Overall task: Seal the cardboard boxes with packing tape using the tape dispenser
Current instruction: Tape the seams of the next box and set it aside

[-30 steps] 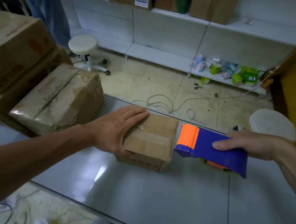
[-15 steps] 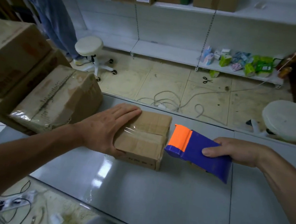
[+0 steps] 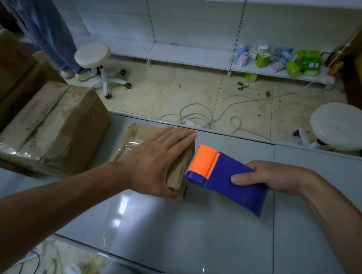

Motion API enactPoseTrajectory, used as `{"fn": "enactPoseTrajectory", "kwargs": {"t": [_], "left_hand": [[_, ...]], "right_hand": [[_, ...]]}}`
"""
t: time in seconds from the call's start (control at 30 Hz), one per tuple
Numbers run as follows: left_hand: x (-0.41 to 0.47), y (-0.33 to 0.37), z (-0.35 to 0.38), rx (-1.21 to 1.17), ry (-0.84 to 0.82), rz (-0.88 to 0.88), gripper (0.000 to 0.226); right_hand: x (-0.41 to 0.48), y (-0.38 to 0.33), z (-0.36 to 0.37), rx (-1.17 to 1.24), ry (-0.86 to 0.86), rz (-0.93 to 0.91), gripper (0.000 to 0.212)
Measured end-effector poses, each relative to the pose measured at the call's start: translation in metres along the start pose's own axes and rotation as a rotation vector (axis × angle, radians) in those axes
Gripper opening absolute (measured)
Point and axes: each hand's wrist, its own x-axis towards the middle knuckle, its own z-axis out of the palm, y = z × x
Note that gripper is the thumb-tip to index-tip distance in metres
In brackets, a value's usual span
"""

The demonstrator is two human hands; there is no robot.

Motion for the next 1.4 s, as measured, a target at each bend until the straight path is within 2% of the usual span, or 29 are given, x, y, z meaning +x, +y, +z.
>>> {"fn": "enactPoseTrajectory", "kwargs": {"t": [0.2, 0.33, 0.5, 0.63, 0.77, 0.87, 0.9, 0.93, 0.97, 1.03, 1.1, 1.23, 1.3, 1.4], "left_hand": [[0.0, 0.0, -0.001, 0.022, 0.005, 0.0, 0.124], [0.0, 0.001, -0.002, 0.026, 0.003, 0.003, 0.122], [0.0, 0.001, -0.002, 0.069, -0.006, 0.003, 0.121], [-0.001, 0.004, -0.003, 0.116, -0.029, 0.004, 0.121], [0.004, 0.008, -0.002, 0.129, -0.025, 0.024, 0.126], [-0.005, 0.004, -0.005, 0.121, -0.011, 0.029, 0.129], [-0.008, 0.002, -0.004, 0.115, -0.016, 0.036, 0.129], [-0.01, -0.002, -0.005, 0.113, 0.007, 0.035, 0.129], [-0.012, -0.003, -0.006, 0.113, 0.024, 0.037, 0.128], [-0.011, -0.004, -0.009, 0.118, 0.008, 0.069, 0.126], [-0.012, -0.006, -0.01, 0.116, -0.007, 0.079, 0.125], [-0.019, -0.011, -0.007, 0.107, -0.024, 0.131, 0.127], [-0.018, -0.011, -0.007, 0.1, -0.026, 0.136, 0.13], [-0.019, -0.014, -0.01, 0.029, -0.029, 0.146, 0.127]], "right_hand": [[-0.012, 0.022, -0.003, 0.021, 0.034, 0.022, 0.07], [-0.016, 0.022, -0.001, 0.051, 0.043, 0.034, 0.05], [-0.019, 0.012, -0.001, -0.011, 0.079, 0.096, 0.054], [-0.02, -0.015, 0.005, -0.12, 0.134, 0.19, 0.036], [-0.012, -0.051, 0.0, -0.376, 0.308, 0.276, 0.036], [-0.011, -0.054, -0.003, -0.961, 0.471, 0.473, 0.039], [-0.018, -0.044, -0.007, -1.055, 0.561, 0.553, 0.044], [-0.028, -0.036, -0.012, -1.052, 0.682, 0.6, 0.051], [-0.035, -0.03, -0.015, -0.973, 0.811, 0.565, 0.056], [-0.042, -0.013, 0.0, -0.859, 0.985, 0.41, 0.057], [-0.032, 0.008, 0.038, -0.858, 1.06, 0.322, 0.052], [0.003, 0.056, 0.106, -0.929, 1.213, 0.283, 0.046], [0.013, 0.069, 0.12, -0.952, 1.256, 0.211, 0.046], [0.02, 0.072, 0.128, -0.972, 1.236, 0.239, 0.048]]}}
